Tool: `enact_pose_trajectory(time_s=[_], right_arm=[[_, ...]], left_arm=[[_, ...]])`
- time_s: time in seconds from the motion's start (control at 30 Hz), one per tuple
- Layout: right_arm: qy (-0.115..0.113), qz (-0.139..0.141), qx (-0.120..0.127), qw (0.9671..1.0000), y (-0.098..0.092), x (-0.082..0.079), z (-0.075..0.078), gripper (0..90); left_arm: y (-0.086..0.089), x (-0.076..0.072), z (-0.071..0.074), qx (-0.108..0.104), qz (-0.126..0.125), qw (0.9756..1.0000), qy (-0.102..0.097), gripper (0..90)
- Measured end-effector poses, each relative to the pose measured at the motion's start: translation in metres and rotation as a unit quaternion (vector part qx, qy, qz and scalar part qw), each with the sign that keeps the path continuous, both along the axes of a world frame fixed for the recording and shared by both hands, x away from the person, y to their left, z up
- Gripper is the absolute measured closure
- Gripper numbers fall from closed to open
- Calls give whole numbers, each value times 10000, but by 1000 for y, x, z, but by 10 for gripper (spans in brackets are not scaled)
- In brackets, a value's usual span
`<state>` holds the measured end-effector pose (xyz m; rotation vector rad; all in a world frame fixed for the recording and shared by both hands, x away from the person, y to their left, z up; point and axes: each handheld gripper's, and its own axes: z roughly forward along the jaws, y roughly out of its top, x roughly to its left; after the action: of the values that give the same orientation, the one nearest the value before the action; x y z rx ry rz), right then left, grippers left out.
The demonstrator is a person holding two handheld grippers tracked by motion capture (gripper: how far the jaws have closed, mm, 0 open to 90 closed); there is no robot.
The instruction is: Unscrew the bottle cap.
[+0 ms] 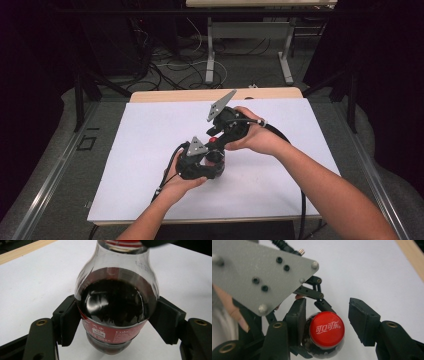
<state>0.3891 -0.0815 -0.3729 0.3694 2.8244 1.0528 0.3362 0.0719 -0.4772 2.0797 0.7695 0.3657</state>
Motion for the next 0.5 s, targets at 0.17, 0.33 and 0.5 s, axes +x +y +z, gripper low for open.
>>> enact_pose_trajectory(time_s=[0.17,0.33,0.5], right_arm=[[-51,-807,107,9967,5,-12,3,465],[-92,-1655,68,9861,9,-19,6,535],[253,-2088,26,9776,12,-19,4,568]], left_arm=[[0,0,0,-6,22,10000,-5,301],[-1,-1,0,-50,12,10000,49,301],[-1,-2,2,-39,1,10000,14,301]])
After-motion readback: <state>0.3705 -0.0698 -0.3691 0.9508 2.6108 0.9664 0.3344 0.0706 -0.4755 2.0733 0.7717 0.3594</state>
